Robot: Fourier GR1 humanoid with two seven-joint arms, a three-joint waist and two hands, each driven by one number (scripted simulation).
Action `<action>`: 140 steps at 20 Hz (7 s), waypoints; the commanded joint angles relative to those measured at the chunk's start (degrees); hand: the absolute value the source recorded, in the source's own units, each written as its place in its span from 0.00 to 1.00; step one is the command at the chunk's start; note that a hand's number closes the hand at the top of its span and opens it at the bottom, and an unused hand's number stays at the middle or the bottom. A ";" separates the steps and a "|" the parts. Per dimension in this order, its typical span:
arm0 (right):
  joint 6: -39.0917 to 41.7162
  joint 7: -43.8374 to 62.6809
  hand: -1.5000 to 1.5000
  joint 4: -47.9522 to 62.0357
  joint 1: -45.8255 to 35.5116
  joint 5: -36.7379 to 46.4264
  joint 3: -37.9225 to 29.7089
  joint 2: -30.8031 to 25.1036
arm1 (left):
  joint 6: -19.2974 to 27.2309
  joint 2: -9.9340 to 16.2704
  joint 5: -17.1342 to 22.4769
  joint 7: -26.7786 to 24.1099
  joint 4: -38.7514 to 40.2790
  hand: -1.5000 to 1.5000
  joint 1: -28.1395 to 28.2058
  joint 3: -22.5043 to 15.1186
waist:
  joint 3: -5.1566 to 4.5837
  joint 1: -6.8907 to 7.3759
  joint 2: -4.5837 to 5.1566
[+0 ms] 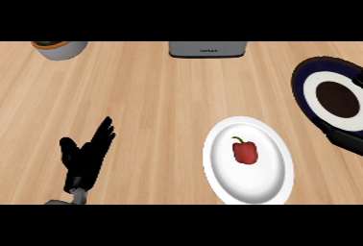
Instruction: Pick the bell pepper from the plate and place it in the plate
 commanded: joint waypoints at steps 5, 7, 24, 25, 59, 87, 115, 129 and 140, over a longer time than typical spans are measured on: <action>5.30 5.63 0.00 -7.85 8.83 8.35 1.89 -10.69 | -1.68 0.35 0.44 1.74 1.11 0.50 0.87 1.02 | -0.30 -0.40 0.01; 7.13 12.16 0.00 -10.77 8.16 11.42 4.58 -15.29 | -2.25 0.36 0.76 1.34 1.70 0.50 0.37 1.36 | -0.44 -0.28 0.02; 8.79 49.69 0.00 -28.00 3.44 39.92 23.33 -7.84 | -1.42 -2.58 -2.26 4.25 -0.87 0.50 -0.44 1.50 | -0.19 0.64 0.14; 8.19 45.20 0.00 -25.33 6.06 41.67 23.02 -7.38 | -2.29 -3.66 -2.17 2.39 4.46 0.50 -2.72 2.63 | -0.18 0.32 0.20; 14.54 43.99 0.00 -1.24 -0.12 65.12 25.07 15.61 | -7.28 -6.92 -7.72 3.79 1.59 0.50 0.29 7.10 | -0.16 0.53 0.20; -9.15 18.02 1.00 -38.94 35.92 58.09 22.05 11.05 | -8.85 -6.52 -7.07 5.81 -2.93 0.50 3.14 10.65 | -0.08 -1.38 -0.27; -1.69 -1.49 1.00 26.56 -9.62 13.00 -22.45 -0.68 | -9.66 -9.27 -10.29 2.71 0.70 0.50 1.65 8.24 | -0.02 2.18 0.62; 1.98 -4.57 0.00 63.07 -24.95 25.18 -16.02 -12.86 | -9.36 -11.25 -11.19 3.39 2.23 0.50 -2.43 7.06 | 0.12 4.79 2.15; 14.83 -16.08 0.00 70.72 -33.85 18.67 -21.61 -9.14 | -11.37 -8.80 -9.66 4.42 1.93 0.50 -3.38 9.15 | 0.35 4.14 1.90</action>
